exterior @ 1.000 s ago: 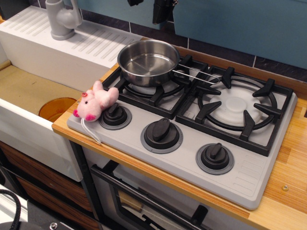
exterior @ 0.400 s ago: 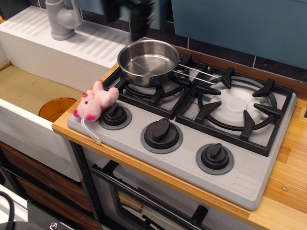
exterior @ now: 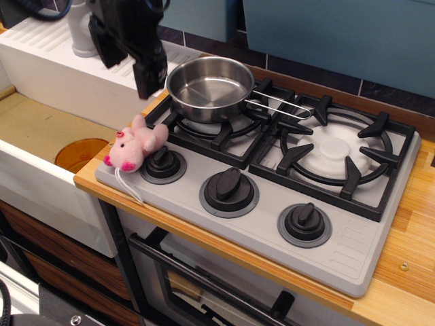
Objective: Put pan on stove and put stuffedpig in pan
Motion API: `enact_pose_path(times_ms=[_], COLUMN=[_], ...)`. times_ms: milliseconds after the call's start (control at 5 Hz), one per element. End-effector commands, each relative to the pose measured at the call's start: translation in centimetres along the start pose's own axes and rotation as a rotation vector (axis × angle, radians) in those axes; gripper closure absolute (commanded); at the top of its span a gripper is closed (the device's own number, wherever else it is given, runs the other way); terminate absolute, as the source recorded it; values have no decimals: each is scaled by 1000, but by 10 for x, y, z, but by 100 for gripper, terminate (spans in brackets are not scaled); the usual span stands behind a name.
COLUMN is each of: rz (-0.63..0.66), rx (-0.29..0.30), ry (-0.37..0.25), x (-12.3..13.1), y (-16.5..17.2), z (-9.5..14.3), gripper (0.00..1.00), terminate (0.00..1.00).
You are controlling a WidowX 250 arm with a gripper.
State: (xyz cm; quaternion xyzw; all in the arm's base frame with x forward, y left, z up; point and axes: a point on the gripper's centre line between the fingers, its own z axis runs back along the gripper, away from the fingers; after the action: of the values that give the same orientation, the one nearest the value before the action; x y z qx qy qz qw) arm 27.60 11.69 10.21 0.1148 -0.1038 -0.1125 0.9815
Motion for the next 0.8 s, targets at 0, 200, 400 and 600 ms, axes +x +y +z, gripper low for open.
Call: enact_pose_path(times_ms=[0, 200, 400, 600], rz=[6, 26, 21, 24], rx=[79, 45, 37, 32], ry=[-106, -146, -155, -150], x=[-23, -28, -27, -23], y=[2, -3, -5, -7], z=[-10, -24, -32, -38], gripper=[0, 0, 0, 0], terminate=[0, 0, 0, 0])
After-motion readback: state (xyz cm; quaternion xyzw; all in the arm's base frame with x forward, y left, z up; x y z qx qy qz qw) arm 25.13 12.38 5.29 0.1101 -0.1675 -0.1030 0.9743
